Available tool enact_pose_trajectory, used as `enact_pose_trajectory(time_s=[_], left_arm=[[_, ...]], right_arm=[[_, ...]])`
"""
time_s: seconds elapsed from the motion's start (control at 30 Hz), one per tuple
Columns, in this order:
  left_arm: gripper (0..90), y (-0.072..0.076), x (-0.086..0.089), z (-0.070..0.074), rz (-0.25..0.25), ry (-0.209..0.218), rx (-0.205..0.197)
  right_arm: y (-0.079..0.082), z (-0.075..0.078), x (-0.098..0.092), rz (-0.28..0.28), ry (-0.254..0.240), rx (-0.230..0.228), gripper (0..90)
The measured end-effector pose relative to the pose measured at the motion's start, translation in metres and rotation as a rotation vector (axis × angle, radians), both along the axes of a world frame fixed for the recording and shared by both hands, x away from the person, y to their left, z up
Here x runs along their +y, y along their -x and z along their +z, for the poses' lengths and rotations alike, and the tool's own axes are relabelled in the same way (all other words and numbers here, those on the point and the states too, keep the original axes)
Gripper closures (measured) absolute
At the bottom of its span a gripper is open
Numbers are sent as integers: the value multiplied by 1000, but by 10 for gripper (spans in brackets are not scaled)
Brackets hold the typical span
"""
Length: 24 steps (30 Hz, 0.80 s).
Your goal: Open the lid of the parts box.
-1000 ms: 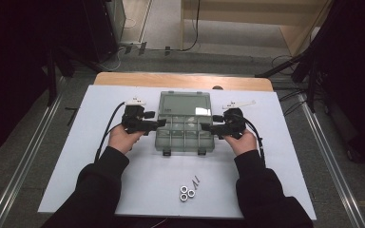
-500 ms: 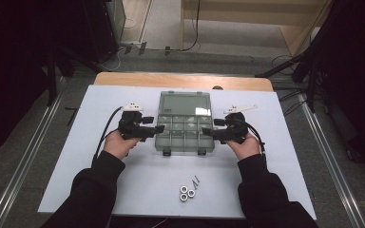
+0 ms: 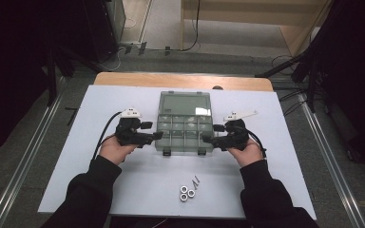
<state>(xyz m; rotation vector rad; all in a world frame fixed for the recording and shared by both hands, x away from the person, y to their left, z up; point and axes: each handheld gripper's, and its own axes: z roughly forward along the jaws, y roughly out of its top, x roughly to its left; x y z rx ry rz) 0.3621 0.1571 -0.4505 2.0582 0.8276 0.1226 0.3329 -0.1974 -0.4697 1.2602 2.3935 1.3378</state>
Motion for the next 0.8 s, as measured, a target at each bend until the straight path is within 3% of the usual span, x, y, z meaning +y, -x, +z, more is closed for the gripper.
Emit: enact_pose_trajectory(time_s=[0.37, 0.8], left_arm=[[327, 13, 7, 0, -24, -12, -5], [327, 30, 18, -4, -50, 2, -3]], right_arm=[[15, -3, -1, 23, -5, 8, 283], [33, -3, -5, 36, -14, 14, 281]])
